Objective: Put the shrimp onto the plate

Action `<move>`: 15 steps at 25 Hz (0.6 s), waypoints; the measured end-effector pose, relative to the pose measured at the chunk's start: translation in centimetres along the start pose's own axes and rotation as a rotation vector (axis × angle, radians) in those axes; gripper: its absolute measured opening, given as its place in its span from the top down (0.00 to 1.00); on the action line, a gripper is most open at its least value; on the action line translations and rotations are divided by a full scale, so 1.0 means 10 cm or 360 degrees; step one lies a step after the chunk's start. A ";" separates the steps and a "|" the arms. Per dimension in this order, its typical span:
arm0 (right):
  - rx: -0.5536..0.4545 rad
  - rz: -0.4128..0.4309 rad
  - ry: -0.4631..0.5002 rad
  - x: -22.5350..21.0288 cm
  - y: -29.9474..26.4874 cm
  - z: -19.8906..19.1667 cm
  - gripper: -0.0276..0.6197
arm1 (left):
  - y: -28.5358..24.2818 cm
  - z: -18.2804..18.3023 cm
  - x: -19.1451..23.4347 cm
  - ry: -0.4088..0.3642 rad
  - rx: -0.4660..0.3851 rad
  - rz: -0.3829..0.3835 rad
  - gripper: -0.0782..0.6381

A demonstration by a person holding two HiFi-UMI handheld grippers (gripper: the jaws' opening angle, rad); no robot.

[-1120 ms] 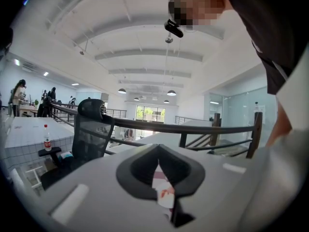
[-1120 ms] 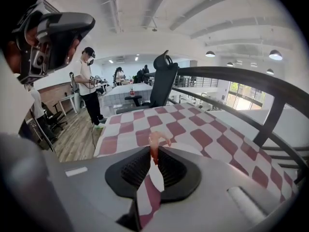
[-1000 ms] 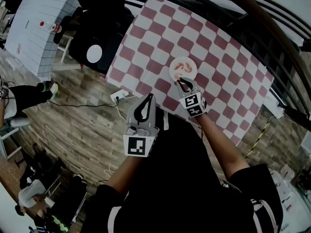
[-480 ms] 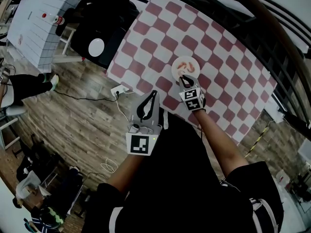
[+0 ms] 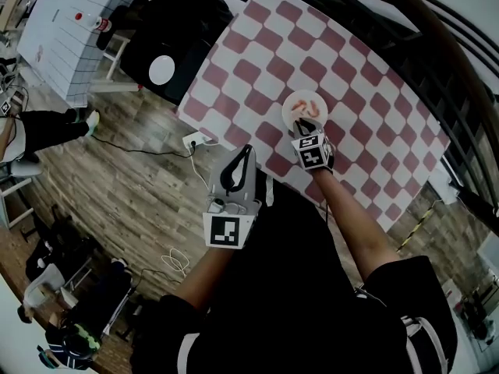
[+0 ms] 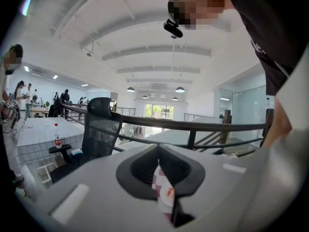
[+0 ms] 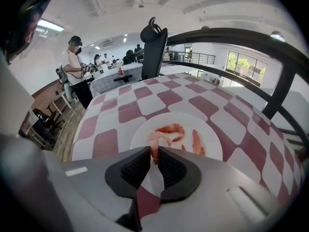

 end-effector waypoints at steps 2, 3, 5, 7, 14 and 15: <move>0.0007 -0.0001 -0.0028 0.00 -0.03 -0.01 0.88 | 0.01 0.01 0.03 0.0002 -0.0002 0.0018 0.88; 0.0009 0.0001 -0.0042 0.00 -0.04 -0.01 0.88 | 0.03 0.01 0.04 -0.0004 -0.0004 0.0026 0.88; 0.0024 0.0006 -0.0044 0.01 -0.05 0.01 0.88 | 0.05 0.02 0.05 -0.0031 -0.0006 0.0039 0.88; 0.0040 0.0012 -0.0035 0.01 -0.07 0.03 0.88 | 0.05 0.03 0.04 -0.0051 -0.0002 0.0044 0.88; 0.0056 0.0014 -0.0017 0.01 -0.07 0.02 0.86 | 0.03 0.02 0.00 -0.0047 0.0005 0.0036 0.88; 0.0056 0.0014 -0.0014 0.01 -0.07 0.01 0.86 | 0.03 0.02 0.00 -0.0049 0.0005 0.0038 0.88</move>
Point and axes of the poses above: the fingertips, and each gripper's own axes: y backward along the fingers, x to its left, z out of its top, the point moved 1 cm from there along y, backward along the fingers, and after that the axes turned 7 degrees about -y, right-handed, at the moved point
